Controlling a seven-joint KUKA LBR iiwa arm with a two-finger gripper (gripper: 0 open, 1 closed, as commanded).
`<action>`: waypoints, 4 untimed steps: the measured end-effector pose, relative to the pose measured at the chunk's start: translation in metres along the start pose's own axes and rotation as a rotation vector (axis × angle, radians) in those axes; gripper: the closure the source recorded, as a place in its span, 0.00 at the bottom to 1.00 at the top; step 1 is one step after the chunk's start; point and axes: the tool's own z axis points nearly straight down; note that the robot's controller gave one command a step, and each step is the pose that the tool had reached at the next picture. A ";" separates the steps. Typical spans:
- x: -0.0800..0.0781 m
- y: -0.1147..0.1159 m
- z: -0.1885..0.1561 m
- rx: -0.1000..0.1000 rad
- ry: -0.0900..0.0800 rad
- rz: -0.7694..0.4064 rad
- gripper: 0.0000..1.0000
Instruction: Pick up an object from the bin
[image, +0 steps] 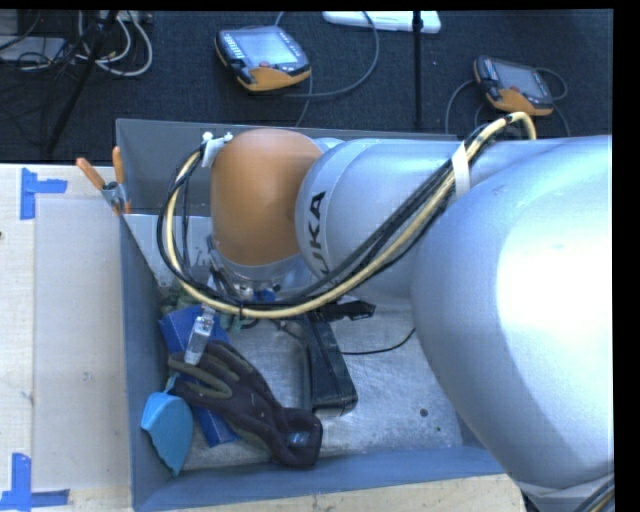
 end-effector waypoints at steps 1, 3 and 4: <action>0.028 -0.023 0.037 -0.007 -0.008 0.092 0.00; -0.016 0.010 0.061 0.038 0.056 0.019 1.00; -0.011 0.007 0.060 0.029 0.045 0.020 1.00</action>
Offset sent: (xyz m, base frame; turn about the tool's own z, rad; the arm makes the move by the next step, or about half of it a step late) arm 0.0216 0.0024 -0.0801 0.0234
